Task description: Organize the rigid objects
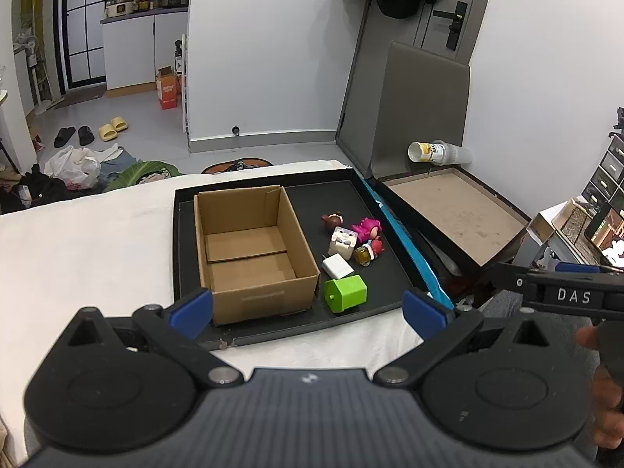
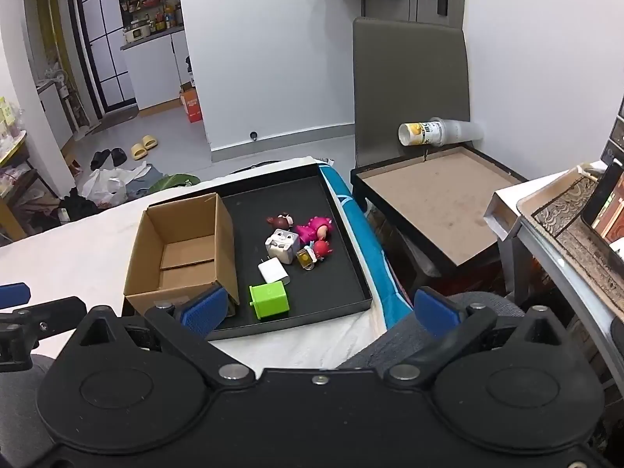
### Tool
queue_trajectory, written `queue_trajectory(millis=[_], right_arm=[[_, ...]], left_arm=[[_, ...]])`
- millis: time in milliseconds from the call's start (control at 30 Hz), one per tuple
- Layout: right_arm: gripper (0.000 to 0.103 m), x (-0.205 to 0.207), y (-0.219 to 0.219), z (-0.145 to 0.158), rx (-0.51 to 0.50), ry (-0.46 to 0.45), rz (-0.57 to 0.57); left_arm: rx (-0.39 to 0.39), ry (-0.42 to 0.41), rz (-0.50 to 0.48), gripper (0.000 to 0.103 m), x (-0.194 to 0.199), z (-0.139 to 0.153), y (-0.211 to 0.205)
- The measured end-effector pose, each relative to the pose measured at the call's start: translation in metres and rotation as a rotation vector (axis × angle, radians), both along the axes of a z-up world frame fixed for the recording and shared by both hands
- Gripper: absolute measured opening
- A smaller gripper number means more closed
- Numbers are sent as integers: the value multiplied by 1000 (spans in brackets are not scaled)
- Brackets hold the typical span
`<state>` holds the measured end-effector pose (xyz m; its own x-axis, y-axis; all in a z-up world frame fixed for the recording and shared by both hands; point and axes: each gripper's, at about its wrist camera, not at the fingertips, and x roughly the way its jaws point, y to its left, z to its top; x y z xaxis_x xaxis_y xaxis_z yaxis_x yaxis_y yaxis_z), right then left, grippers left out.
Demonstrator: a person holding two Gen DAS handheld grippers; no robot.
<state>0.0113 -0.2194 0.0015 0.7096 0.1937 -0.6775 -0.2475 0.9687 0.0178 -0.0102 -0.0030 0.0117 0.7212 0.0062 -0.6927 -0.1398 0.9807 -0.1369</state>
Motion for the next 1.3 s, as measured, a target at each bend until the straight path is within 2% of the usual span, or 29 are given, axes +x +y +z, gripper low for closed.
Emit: queue_trajectory(millis=[333,1300], right_arm=[[103,-7,5,3,-11,-10,28],[103,-10,2,5,-15,-18,7]], left_arm=[[5,-2,-1,103,-1,2,0],[15,-4,-16,103,-5,-1,-5]])
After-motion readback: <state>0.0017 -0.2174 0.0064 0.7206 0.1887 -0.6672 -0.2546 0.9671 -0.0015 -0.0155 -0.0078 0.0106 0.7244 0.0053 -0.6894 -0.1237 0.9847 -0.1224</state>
